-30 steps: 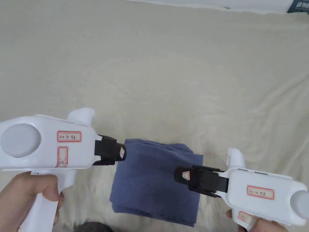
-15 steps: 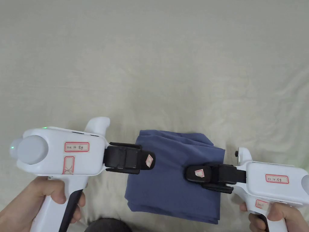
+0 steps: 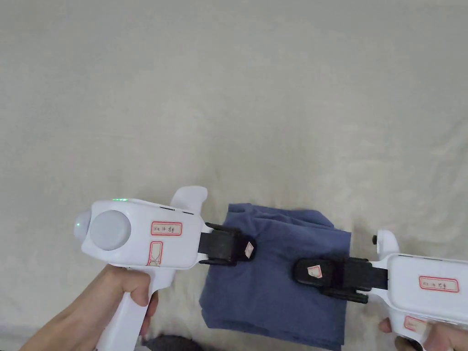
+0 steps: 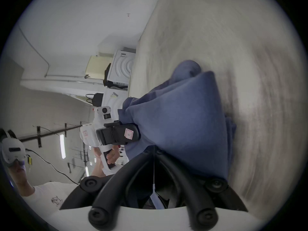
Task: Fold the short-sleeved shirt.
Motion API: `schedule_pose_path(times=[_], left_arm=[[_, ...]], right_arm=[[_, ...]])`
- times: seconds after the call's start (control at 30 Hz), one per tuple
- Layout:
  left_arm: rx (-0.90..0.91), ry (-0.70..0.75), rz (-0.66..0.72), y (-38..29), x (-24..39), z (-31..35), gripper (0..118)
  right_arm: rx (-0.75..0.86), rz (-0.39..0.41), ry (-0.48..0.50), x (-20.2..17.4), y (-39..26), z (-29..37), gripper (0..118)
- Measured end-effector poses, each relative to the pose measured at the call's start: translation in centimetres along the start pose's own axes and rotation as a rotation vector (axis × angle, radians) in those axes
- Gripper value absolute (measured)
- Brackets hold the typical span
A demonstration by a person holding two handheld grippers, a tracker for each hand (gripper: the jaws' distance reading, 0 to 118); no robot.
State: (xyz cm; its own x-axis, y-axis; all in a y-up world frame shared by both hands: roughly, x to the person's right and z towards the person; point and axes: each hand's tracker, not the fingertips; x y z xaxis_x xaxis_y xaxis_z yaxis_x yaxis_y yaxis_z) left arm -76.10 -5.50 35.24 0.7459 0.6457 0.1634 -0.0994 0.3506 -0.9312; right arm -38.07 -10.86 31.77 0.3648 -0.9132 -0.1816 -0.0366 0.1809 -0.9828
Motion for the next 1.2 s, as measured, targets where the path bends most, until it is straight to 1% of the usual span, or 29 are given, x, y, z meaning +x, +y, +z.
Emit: schedule_pose_path(times=[0.07,0.17,0.23,0.33,0.43,0.47,0.53,0.57,0.6,0.63,0.7,0.73,0.83,0.87,0.9,0.93,0.97,1.0,1.03,1.1,1.13,1.17,1.2], left_arm=[[0.017,-0.037,0.012,0.6,-0.3,1.2,27],[0.022,-0.014,0.016,1.1,-1.3,3.7,27],[0.063,-0.011,0.072,1.4,-3.4,6.5,27],[0.119,0.066,0.137,1.5,-6.2,12.2,27],[0.149,0.205,0.182,2.0,-10.1,18.2,27],[0.144,0.235,0.209,3.0,-13.9,20.6,27],[0.173,0.317,0.273,3.5,-17.4,24.0,27],[0.175,0.343,0.303,3.7,-19.2,25.5,27],[0.165,0.347,0.334,3.6,-18.6,26.7,27],[0.157,0.37,0.356,3.7,-19.5,27.3,27],[0.137,0.42,0.352,4.4,-21.3,28.0,27],[0.129,0.435,0.362,4.1,-20.8,27.9,27],[0.07,0.412,0.299,5.1,-20.3,27.5,29],[0.083,0.418,0.303,5.4,-20.1,27.6,63],[0.082,0.486,0.279,5.8,-19.6,27.6,106],[0.068,0.53,0.255,6.1,-19.1,27.4,117],[0.138,0.568,0.237,6.0,-18.4,27.7,113],[0.109,0.539,0.222,6.0,-19.5,28.2,115],[0.095,0.545,0.23,6.1,-19.3,28.0,117],[0.067,0.57,0.212,6.0,-18.3,27.5,116],[0.074,0.588,0.205,6.0,-16.8,27.5,115],[0.112,0.602,0.194,5.9,-15.8,27.4,104],[0.188,0.576,0.183,5.7,-14.7,27.2,70]], right_arm=[[0.006,0.032,-0.006,-1.6,0.0,0.6,1],[0.034,0.077,0.009,-3.8,0.2,1.6,1],[0.053,0.103,0.019,-5.0,0.5,2.3,1],[0.077,0.128,0.013,-6.3,1.0,2.8,1],[0.089,0.159,-0.017,-6.9,1.8,3.1,1],[0.091,0.169,-0.038,-6.9,2.2,3.1,1],[0.109,0.172,-0.091,-7.1,2.7,3.0,1],[0.118,0.168,-0.09,-7.0,2.8,3.1,1],[0.13,0.16,-0.094,-6.9,3.0,3.2,1],[0.142,0.146,-0.097,-6.9,3.2,3.3,1],[0.154,0.139,-0.1,-6.9,3.5,3.5,1],[0.161,0.136,-0.115,-7.0,3.6,3.6,1],[0.17,0.13,-0.138,-7.0,4.0,3.9,1],[0.174,0.127,-0.143,-7.0,4.1,4.0,1],[0.172,0.128,-0.145,-7.0,4.1,4.0,1],[0.172,0.128,-0.152,-7.1,4.2,4.0,1],[0.175,0.128,-0.161,-7.1,4.2,4.1,1],[0.182,0.129,-0.164,-7.3,4.2,4.2,1],[0.187,0.132,-0.163,-7.3,4.2,4.4,1],[0.203,0.148,-0.158,-7.6,4.2,5.0,1],[0.219,0.16,-0.172,-7.9,4.3,5.3,1],[0.247,0.18,-0.209,-8.2,4.5,5.8,1],[0.267,0.2,-0.251,-8.5,4.6,6.3,1]])
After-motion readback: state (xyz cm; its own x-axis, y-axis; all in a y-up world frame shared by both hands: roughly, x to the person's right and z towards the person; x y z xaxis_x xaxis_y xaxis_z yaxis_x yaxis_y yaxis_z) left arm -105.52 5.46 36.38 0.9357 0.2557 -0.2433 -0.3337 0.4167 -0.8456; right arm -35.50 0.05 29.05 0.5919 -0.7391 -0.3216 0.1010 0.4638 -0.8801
